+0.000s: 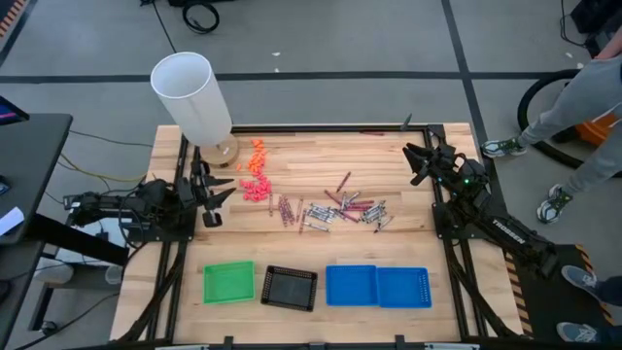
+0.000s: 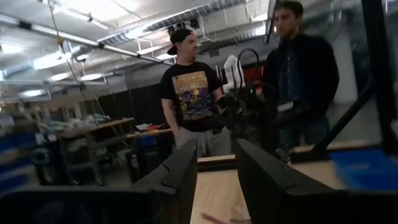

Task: Sort crayons
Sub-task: Put the red crayon into the left blue bin

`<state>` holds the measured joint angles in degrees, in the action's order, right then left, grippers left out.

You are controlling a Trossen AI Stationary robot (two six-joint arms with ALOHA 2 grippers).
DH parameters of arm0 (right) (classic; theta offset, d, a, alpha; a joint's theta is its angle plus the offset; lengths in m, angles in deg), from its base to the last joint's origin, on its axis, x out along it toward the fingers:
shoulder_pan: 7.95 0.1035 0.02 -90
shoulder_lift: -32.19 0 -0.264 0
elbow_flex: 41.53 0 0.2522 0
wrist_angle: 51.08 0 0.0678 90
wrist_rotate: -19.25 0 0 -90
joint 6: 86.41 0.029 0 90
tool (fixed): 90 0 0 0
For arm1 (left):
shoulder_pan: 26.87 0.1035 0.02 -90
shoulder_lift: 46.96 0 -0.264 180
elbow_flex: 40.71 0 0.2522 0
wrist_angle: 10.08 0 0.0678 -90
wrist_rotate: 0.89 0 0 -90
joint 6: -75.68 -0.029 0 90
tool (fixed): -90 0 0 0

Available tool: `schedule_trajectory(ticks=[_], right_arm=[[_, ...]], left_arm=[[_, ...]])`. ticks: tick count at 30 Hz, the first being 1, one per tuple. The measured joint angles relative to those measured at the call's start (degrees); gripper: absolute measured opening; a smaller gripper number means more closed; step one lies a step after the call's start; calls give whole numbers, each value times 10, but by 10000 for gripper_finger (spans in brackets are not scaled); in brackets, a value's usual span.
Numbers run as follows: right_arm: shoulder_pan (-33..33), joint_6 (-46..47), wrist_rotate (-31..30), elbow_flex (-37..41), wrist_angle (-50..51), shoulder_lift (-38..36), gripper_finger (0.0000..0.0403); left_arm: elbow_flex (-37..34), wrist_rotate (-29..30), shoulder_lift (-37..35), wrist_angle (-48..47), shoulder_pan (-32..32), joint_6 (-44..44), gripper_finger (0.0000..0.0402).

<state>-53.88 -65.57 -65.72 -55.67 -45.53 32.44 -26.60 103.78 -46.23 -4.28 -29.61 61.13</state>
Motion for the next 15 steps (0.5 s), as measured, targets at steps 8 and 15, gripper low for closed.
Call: schedule_trajectory(ticks=[8,15], right_arm=[[0,0,0,0,0,0,135],[0,0,0,0,-4,0,135]], left_arm=[[0,0,0,-8,0,156,118],[0,0,0,3,3,156,118]])
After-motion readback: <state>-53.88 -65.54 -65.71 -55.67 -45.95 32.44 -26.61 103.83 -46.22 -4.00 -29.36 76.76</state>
